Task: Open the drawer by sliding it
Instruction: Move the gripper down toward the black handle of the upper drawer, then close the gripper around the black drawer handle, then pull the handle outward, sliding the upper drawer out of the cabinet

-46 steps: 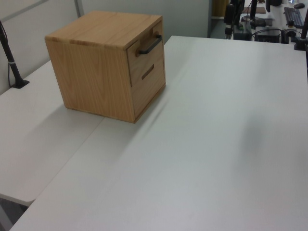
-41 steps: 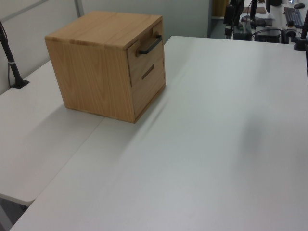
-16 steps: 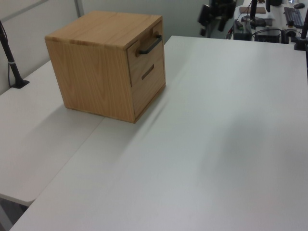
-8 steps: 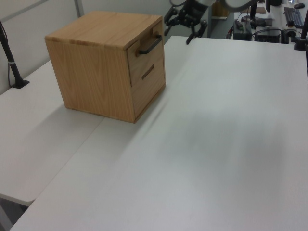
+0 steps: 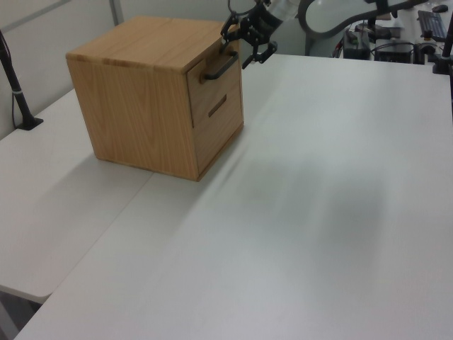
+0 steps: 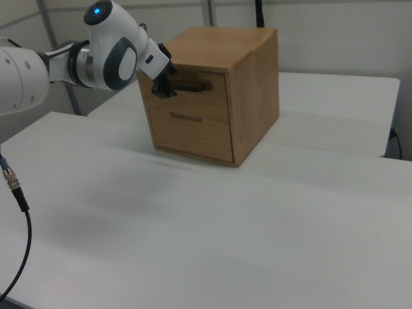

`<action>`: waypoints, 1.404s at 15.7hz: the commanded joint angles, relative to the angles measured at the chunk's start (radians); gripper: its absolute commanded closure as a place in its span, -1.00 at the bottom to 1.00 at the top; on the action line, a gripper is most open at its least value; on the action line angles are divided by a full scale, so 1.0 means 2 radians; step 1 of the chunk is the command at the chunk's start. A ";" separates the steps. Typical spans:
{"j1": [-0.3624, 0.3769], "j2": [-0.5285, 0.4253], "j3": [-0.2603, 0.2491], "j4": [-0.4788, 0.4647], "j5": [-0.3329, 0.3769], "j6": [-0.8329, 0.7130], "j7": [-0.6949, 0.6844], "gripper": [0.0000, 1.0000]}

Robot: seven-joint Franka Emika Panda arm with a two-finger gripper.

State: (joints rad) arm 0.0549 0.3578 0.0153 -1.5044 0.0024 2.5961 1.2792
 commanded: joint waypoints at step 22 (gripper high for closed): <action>-0.043 -0.087 0.044 -0.096 0.010 -0.032 -0.038 1.00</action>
State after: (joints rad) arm 0.0154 0.3736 0.0529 -1.5206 0.0177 2.6113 1.2997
